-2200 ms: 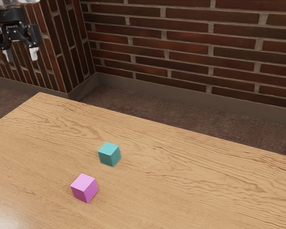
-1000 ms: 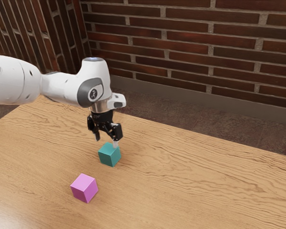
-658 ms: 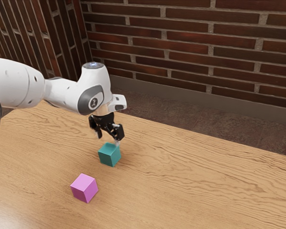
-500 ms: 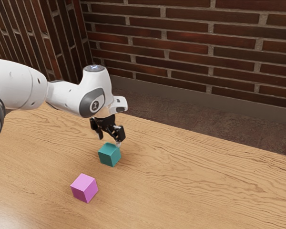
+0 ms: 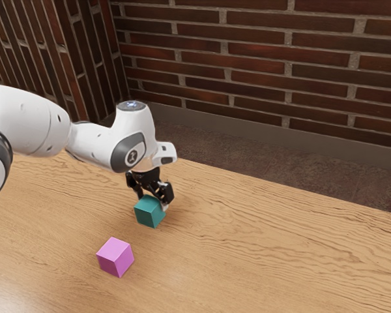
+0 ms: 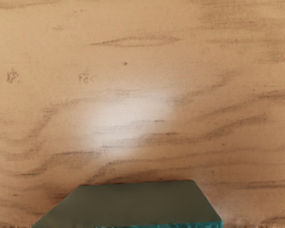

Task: Pick up the blue block with one arm, and put the blue block on the pink block with one arm

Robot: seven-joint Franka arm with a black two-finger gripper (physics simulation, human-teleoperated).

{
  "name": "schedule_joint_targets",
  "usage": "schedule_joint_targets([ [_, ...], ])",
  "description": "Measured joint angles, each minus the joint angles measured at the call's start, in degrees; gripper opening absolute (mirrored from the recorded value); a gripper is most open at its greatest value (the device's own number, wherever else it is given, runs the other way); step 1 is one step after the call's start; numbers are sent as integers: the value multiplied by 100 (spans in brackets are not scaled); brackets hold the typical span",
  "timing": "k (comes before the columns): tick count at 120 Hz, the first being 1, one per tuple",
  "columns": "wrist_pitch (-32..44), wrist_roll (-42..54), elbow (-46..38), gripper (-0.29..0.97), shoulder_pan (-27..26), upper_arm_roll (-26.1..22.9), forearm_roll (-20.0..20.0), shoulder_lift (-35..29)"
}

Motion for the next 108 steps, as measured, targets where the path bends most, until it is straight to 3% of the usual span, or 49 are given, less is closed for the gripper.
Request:
schedule_joint_targets([
  [62, 354, -61, -456, 65, -38, -12, -1, -125],
  [108, 414, -105, -472, 39, -34, -11, 13, -118],
])
